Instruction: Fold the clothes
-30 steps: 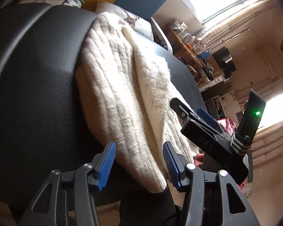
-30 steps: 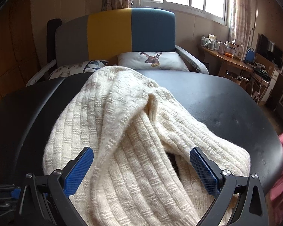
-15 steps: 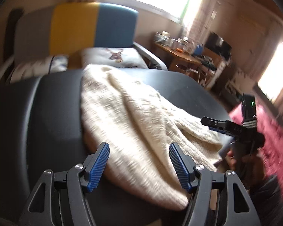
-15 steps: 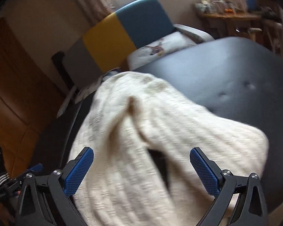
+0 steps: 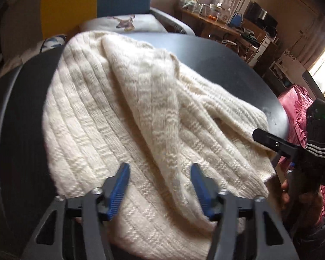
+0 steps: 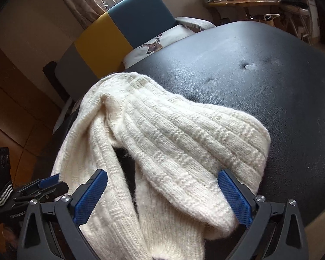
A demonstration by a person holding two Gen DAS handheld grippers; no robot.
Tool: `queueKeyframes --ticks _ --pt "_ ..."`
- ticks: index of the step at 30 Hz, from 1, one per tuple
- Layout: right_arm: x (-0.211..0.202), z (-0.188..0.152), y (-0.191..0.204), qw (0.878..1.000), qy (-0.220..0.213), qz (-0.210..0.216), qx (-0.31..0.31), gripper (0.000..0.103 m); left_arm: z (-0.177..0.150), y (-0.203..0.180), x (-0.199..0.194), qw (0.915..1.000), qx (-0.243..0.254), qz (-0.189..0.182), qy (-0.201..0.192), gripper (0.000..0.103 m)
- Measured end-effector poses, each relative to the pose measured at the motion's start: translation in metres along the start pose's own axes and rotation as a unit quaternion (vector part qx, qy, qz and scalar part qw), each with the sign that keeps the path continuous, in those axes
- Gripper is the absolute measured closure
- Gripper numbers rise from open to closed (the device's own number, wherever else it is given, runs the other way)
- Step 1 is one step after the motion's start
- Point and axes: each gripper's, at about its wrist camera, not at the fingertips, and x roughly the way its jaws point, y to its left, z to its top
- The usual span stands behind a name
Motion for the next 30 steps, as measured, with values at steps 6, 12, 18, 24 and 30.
queueKeyframes --ticks 6,12,18,24,30 --pt "-0.002 -0.004 -0.007 1.000 -0.015 0.012 0.014 0.000 -0.009 0.003 0.011 0.9999 -0.011 -0.001 -0.009 0.058" --pt "0.002 -0.004 -0.007 1.000 -0.015 0.014 0.016 0.000 -0.017 0.012 0.009 0.9986 -0.039 -0.026 -0.025 0.054" --pt "0.006 -0.005 0.002 1.000 -0.003 -0.012 -0.018 0.000 -0.012 0.015 -0.021 0.9961 -0.039 -0.047 -0.063 0.099" --pt "0.007 -0.006 0.002 1.000 0.002 -0.017 -0.022 0.000 0.002 0.039 -0.079 0.9847 -0.049 -0.074 -0.150 0.099" --pt "-0.020 -0.001 -0.020 0.995 -0.047 0.053 0.076 0.000 -0.024 0.110 -0.060 0.9891 -0.092 0.018 -0.114 0.099"
